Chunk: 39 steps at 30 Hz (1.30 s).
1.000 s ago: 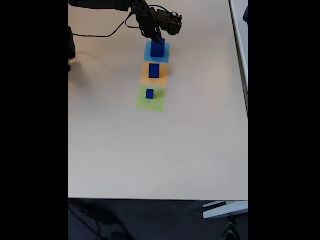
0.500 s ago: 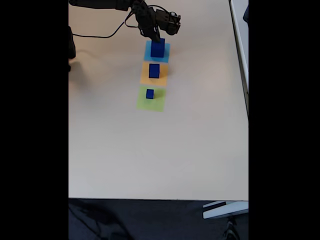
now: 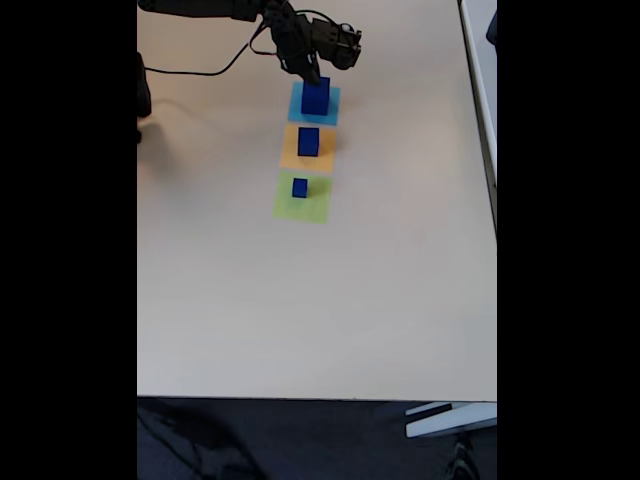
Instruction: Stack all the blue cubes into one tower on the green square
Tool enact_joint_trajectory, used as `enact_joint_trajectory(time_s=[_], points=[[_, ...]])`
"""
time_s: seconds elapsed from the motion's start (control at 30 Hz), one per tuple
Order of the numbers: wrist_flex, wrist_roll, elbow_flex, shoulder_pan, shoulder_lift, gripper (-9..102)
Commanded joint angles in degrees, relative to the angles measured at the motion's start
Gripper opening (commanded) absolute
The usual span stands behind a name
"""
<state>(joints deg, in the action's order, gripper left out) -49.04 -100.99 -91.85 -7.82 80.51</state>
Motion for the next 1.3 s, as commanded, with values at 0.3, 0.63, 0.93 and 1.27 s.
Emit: enact_joint_trajectory(time_s=[0.3,0.63,0.93,1.27], points=[[1.2,1.1,0.9,0.9,1.7,3],[1.2,0.9,0.9,0.6,1.6,6],[1.2,1.1,0.9,0.6,1.6,6],[0.5,2.6,2.5,0.4,2.2,10]])
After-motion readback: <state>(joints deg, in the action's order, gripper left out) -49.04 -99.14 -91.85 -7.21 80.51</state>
